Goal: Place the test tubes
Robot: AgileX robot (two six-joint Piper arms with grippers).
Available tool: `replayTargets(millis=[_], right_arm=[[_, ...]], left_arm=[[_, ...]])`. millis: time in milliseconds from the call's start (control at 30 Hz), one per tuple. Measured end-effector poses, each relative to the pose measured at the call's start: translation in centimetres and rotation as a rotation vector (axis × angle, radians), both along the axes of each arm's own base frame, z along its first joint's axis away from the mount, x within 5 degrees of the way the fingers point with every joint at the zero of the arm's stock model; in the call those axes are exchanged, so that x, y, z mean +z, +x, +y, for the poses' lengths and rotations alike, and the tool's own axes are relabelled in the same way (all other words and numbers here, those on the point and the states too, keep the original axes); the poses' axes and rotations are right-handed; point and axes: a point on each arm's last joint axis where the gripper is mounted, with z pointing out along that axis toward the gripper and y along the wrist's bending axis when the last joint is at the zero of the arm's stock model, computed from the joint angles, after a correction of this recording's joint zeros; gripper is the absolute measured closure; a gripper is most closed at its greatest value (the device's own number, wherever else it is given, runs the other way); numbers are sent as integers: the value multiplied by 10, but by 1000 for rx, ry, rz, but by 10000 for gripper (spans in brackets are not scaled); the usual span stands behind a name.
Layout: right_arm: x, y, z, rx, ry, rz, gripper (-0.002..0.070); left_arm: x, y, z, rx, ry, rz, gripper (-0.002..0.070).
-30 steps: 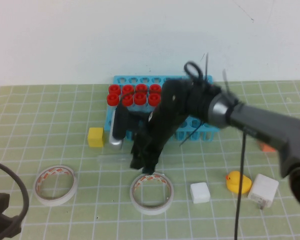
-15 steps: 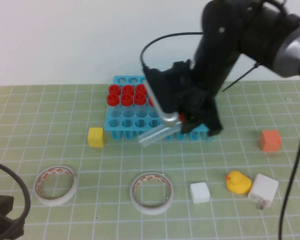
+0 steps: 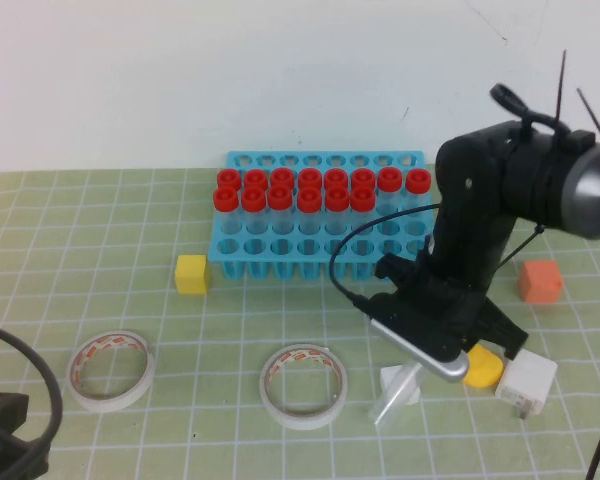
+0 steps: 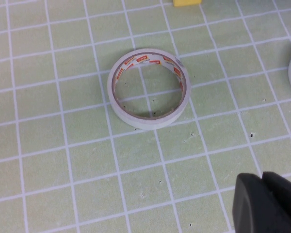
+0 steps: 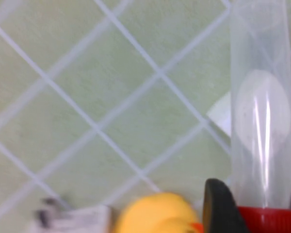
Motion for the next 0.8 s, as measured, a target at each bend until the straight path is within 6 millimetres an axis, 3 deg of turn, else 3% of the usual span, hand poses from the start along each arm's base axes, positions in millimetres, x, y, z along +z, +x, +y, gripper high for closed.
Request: replayTargets(millis=[300,533,800], right_arm=[[-2,5,31,151,79,-226,388],[-21,3,41,171,69,-207,388],[-27,5,43,105,73,-198,388]], left_arm=[[0,0,-2,-15,-9,-3,676],[0,0,-2,-18,-8,-3,676],[0,0,-2,-18,-12,-3,676]])
